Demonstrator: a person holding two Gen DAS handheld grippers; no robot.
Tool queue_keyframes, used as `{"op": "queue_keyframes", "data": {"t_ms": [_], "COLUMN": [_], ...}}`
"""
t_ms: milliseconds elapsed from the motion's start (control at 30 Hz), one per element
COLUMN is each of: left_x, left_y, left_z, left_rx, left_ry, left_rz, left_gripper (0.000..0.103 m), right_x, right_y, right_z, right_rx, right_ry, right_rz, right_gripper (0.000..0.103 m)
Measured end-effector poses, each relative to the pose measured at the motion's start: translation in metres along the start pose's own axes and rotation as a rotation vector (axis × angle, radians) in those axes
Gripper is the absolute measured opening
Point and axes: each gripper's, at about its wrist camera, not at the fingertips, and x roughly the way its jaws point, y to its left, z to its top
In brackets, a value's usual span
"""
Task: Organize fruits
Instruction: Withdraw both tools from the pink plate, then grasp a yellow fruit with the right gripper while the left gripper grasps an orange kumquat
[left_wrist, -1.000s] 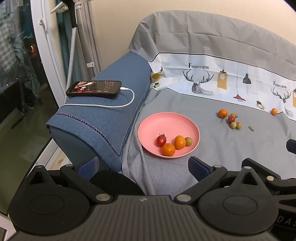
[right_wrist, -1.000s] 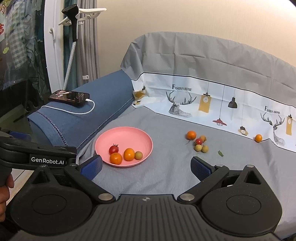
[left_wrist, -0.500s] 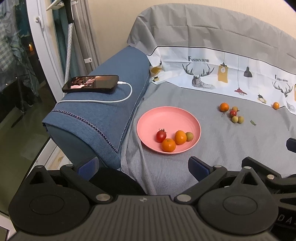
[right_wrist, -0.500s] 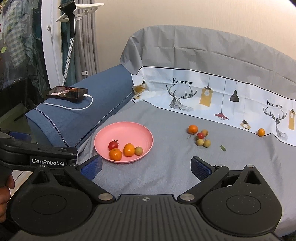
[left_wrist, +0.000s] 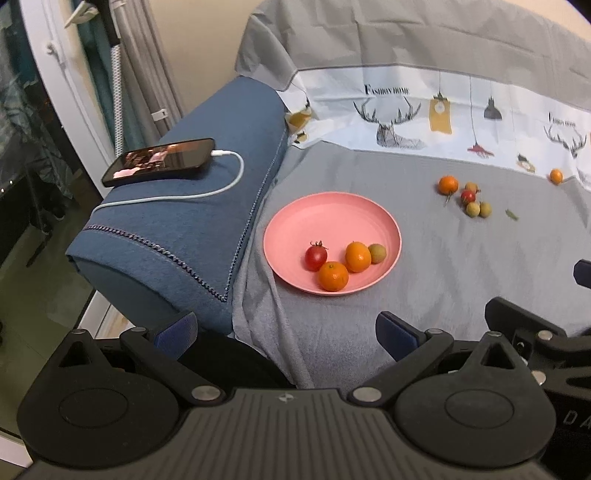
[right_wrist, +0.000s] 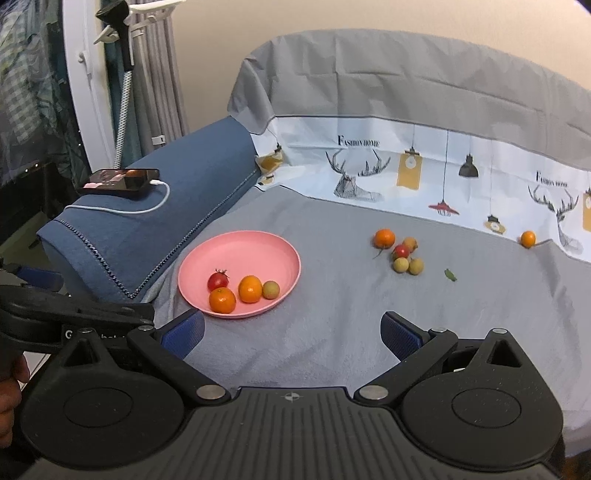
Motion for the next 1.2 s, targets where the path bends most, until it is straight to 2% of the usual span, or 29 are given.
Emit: {"op": "queue_keyframes", "data": {"t_ms": [200, 433, 533, 633, 833, 900, 967, 1033, 1100, 1200], "left_x": [0.022, 0.069, 0.094, 0.120, 0.195, 0.222, 0.251, 0.276, 0.298, 0.327], "left_y": [-0.020, -0.051, -0.071, -0.097, -0.149, -0.168, -0.188, -0.205, -0.218, -0.230], "left_z": [0.013, 0.052, 0.079, 0.110, 0.173, 0.189, 0.202, 0.211, 0.215, 0.216], "left_rx": [0.047, 0.028, 0.031, 0.059, 0.072, 0.081, 0.095, 0.108, 0.111, 0.105], "left_ry": [0.042, 0.121, 0.127, 0.100, 0.116, 0.125, 0.139, 0.160, 0.179, 0.231], "left_rz": [0.009, -0.045, -0.076, -0.097, -0.208, -0.248, -0.285, -0.309, -0.326, -0.342], "left_gripper": [0.103, 0.103, 0.103, 0.103, 0.103, 0.103, 0.103, 0.103, 0.103, 0.103], "right_x": [0.017, 0.049, 0.071, 0.101, 0.182, 0.212, 0.236, 0.257, 0.277, 0.281], "right_y": [-0.030, -0.085, -0.110, -0.135, -0.180, -0.190, -0.194, -0.195, -0.199, -0.198], "right_z": [-0.005, -0.013, -0.012, -0.007, 0.005, 0.008, 0.009, 0.011, 0.008, 0.003], "right_rx": [0.076, 0.165, 0.165, 0.159, 0.156, 0.151, 0.132, 0.087, 0.064, 0.028], "right_ry": [0.027, 0.060, 0.052, 0.041, 0.024, 0.030, 0.015, 0.005, 0.021, -0.010], "right_rz": [-0.015, -0.103, -0.160, -0.217, -0.287, -0.277, -0.231, -0.202, -0.186, -0.183], "right_gripper": [0.101, 0.101, 0.101, 0.101, 0.101, 0.097, 0.080, 0.070, 0.065, 0.065]}}
